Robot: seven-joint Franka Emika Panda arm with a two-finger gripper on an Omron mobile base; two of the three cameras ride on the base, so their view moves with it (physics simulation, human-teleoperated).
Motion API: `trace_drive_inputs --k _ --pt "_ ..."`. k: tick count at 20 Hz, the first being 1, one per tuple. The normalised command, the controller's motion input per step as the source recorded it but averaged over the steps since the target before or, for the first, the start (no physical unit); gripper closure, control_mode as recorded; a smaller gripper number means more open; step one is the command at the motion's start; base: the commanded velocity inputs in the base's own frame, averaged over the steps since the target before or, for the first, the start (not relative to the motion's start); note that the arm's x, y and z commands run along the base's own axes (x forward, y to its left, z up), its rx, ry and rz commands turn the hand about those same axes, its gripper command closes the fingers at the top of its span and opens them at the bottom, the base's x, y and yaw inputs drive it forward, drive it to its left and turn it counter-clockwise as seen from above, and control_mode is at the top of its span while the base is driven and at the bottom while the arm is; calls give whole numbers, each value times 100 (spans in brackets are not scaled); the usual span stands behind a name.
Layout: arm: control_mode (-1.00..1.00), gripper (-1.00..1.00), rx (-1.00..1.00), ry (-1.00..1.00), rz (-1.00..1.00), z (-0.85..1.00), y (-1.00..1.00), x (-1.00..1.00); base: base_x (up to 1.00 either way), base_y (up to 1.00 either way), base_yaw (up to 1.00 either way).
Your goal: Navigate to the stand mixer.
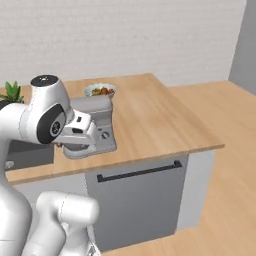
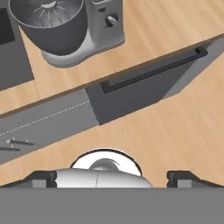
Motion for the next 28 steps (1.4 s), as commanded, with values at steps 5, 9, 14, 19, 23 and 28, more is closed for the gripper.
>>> trace_drive_inputs --k 5,9,14,19,23,28 --pt "100 -100 0 0 0 0 0 0 27 -66 35" --pt "100 -100 0 0 0 0 0 0 37 -49 22" --pt "100 -100 0 0 0 0 0 0 29 -4 19" --pt "100 -100 0 0 0 0 0 0 19 5 25" --pt "100 -100 0 0 0 0 0 0 33 1 23" --pt "100 -100 0 0 0 0 0 0 45 1 23"
